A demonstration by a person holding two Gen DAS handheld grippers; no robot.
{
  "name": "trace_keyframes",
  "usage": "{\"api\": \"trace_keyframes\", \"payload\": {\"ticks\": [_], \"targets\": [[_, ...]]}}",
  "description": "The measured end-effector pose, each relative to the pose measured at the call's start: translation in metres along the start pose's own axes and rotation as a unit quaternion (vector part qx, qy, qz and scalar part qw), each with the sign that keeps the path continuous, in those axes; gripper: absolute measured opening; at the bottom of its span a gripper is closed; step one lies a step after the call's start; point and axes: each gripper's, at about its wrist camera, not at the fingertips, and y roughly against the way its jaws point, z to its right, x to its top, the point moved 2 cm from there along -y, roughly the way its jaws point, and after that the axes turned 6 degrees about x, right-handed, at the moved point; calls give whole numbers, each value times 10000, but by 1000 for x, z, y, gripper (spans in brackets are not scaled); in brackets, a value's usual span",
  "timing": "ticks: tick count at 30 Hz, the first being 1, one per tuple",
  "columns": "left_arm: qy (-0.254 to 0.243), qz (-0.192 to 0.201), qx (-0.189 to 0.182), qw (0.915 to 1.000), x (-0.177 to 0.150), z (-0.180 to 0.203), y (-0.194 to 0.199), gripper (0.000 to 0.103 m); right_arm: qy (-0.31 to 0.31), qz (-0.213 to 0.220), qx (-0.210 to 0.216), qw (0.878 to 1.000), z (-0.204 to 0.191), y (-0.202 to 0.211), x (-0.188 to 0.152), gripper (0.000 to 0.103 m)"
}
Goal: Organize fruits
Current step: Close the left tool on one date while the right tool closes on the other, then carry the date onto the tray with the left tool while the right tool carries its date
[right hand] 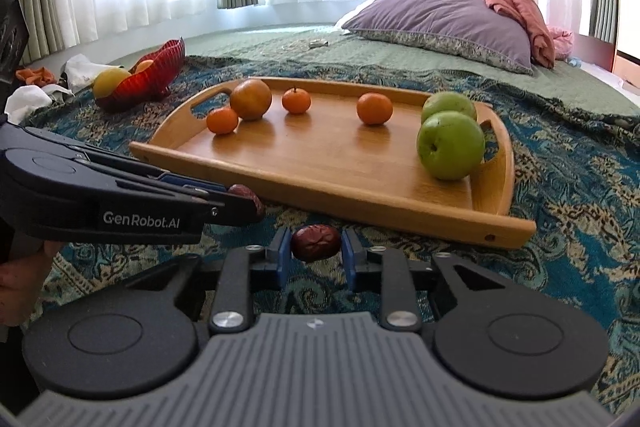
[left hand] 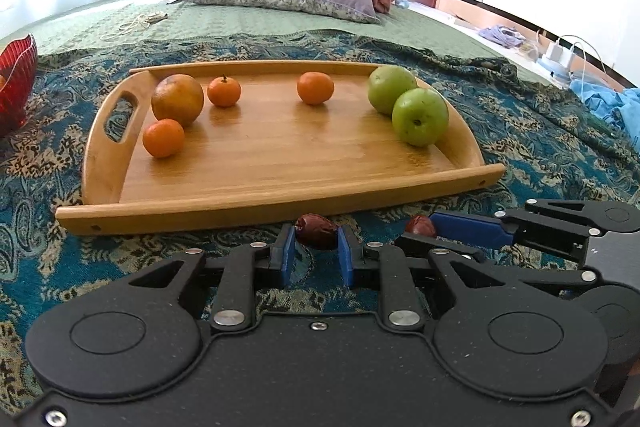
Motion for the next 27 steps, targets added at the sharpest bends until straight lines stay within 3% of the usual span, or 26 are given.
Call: {"api": "trace_keyframes", "payload": {"ticks": [15,27], "targets": [[226,233,572,9978,30,-18,-14,22,20,308,-229,9993,1,-13,36,32],[305,193,825,9959,49,-27,-51,22,-93,197,-411,9989,14,-55,63,32]]}}
